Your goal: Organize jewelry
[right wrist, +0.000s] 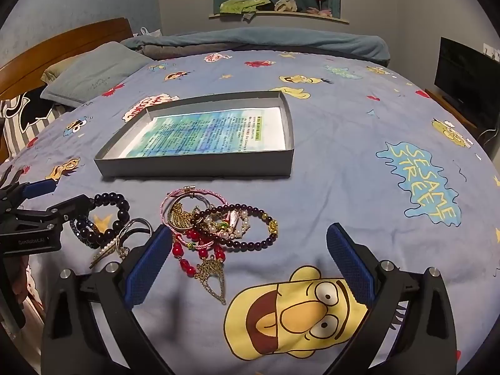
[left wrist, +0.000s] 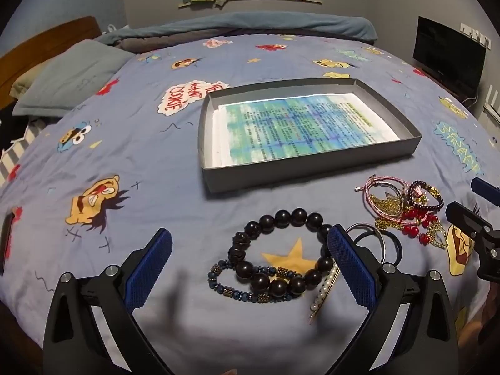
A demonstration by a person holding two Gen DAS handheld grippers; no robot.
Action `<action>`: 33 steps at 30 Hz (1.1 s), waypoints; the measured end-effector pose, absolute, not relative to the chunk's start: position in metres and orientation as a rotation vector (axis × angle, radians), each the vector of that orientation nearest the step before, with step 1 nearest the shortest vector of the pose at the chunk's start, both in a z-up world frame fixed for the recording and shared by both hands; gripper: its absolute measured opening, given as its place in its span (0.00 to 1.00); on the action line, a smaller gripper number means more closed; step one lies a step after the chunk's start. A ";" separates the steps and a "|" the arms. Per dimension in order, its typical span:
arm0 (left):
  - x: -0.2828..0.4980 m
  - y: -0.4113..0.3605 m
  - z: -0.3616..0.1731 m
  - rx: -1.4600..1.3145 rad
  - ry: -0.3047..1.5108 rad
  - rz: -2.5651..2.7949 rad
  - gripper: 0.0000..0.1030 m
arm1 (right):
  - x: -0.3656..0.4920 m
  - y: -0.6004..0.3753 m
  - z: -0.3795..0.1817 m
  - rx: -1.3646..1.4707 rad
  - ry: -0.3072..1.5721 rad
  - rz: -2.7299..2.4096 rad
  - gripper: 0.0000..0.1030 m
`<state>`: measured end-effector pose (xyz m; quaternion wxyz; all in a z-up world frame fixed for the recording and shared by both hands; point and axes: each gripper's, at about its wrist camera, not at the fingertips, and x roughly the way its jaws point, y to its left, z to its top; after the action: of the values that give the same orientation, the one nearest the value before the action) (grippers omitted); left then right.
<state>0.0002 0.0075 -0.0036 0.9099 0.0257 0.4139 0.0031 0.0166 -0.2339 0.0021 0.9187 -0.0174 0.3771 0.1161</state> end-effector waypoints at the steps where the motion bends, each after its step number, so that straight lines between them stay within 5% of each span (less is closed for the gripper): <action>1: 0.000 0.008 -0.003 0.053 0.854 0.007 0.96 | 0.017 -0.234 0.002 -0.037 0.778 0.240 0.95; 33: 0.001 0.010 -0.004 0.039 0.867 0.001 0.96 | 0.017 -0.232 -0.001 -0.043 0.774 0.236 0.95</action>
<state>0.0013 0.0101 -0.0040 0.9074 0.0190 0.4199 0.0007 0.0167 -0.2317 -0.0010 0.9190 -0.0207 0.3765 0.1146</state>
